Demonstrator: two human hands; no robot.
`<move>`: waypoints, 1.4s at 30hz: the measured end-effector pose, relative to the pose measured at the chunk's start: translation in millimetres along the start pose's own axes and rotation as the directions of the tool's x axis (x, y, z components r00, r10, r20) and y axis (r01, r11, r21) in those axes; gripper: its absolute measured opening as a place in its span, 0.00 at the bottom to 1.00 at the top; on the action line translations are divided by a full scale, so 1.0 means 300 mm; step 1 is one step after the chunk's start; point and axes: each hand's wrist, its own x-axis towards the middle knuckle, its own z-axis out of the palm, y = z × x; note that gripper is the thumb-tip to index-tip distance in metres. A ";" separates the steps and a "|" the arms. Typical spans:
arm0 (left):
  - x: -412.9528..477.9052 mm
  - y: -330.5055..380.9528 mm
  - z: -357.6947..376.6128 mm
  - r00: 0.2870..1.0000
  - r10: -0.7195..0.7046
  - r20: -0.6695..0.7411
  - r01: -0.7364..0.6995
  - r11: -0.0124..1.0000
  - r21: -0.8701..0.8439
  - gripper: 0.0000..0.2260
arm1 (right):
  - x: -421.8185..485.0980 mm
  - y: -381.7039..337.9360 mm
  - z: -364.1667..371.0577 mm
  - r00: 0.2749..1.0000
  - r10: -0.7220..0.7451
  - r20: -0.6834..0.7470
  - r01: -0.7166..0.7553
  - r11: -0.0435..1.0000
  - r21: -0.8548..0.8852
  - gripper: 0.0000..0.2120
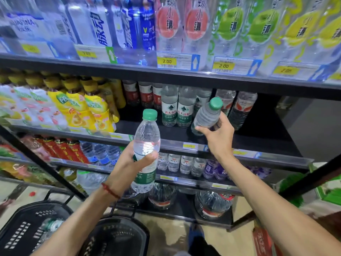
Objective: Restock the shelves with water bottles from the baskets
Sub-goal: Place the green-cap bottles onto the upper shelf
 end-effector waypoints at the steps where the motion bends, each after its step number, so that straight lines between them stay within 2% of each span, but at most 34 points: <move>1: 0.021 -0.008 0.000 1.000 0.007 0.000 -0.007 1.000 0.010 0.27 | 0.027 0.013 0.013 1.000 0.006 -0.006 -0.006 1.000 -0.011 0.24; 5: 0.098 -0.044 0.004 0.999 0.003 -0.047 -0.001 0.999 0.032 0.33 | 0.121 0.049 0.057 0.993 0.089 -0.076 -0.094 0.994 -0.061 0.20; 9: 0.156 -0.071 0.010 0.999 0.015 -0.043 -0.012 0.998 0.065 0.32 | 0.177 0.102 0.094 0.991 0.108 -0.085 -0.111 0.993 -0.033 0.20; 13: 0.191 -0.092 0.029 0.999 0.018 -0.049 -0.014 0.997 0.075 0.31 | 0.206 0.151 0.110 0.991 0.121 -0.056 -0.117 0.991 0.061 0.28; 16: 0.209 -0.104 0.045 0.999 0.009 -0.046 -0.005 0.996 0.092 0.31 | 0.220 0.153 0.112 0.997 0.078 -0.026 -0.078 0.997 -0.013 0.29; 19: 0.215 -0.110 0.054 0.999 0.013 -0.045 -0.008 0.995 0.103 0.31 | 0.238 0.178 0.130 0.995 -0.006 -0.104 -0.004 0.995 -0.097 0.32; 22: 0.213 -0.116 0.057 0.999 0.018 -0.040 -0.014 0.994 0.110 0.30 | 0.261 0.216 0.146 0.992 0.003 -0.130 -0.023 0.989 -0.146 0.33; 25: 0.209 -0.124 0.057 0.999 0.017 -0.051 -0.012 0.995 0.096 0.30 | 0.279 0.286 0.163 0.993 0.028 -0.116 -0.042 0.991 -0.123 0.31; 28: 0.202 -0.129 0.064 0.996 0.017 -0.084 -0.011 0.997 0.077 0.30 | 0.234 0.219 0.162 0.989 0.079 -0.122 -0.095 0.987 -0.130 0.30; 30: 0.194 -0.129 0.070 0.993 0.039 -0.109 -0.031 0.997 0.074 0.28 | 0.195 0.155 0.140 0.989 0.114 -0.100 -0.131 0.974 -0.185 0.21; 32: 0.185 -0.120 0.079 0.990 0.063 -0.123 -0.054 0.996 0.074 0.27 | 0.144 0.100 0.099 0.984 0.161 -0.070 -0.175 0.939 -0.296 0.11; 34: 0.181 -0.106 0.085 0.987 0.091 -0.131 -0.081 0.994 0.075 0.26 | 0.091 0.059 0.053 0.985 0.170 -0.027 -0.163 0.871 -0.463 0.11; 38: 0.176 -0.064 0.100 0.982 0.146 -0.121 -0.140 0.989 0.056 0.25 | 0.004 -0.036 -0.053 0.967 0.081 0.241 0.138 0.628 -0.766 0.18; 40: 0.176 -0.053 0.112 0.976 0.173 -0.133 -0.170 0.985 0.034 0.24 | -0.030 -0.071 -0.098 0.924 0.112 0.366 0.264 0.504 -0.822 0.21; 42: 0.176 -0.049 0.120 0.963 0.214 -0.165 -0.209 0.977 0.049 0.24 | -0.068 -0.098 -0.131 0.888 0.144 0.436 0.339 0.435 -0.834 0.25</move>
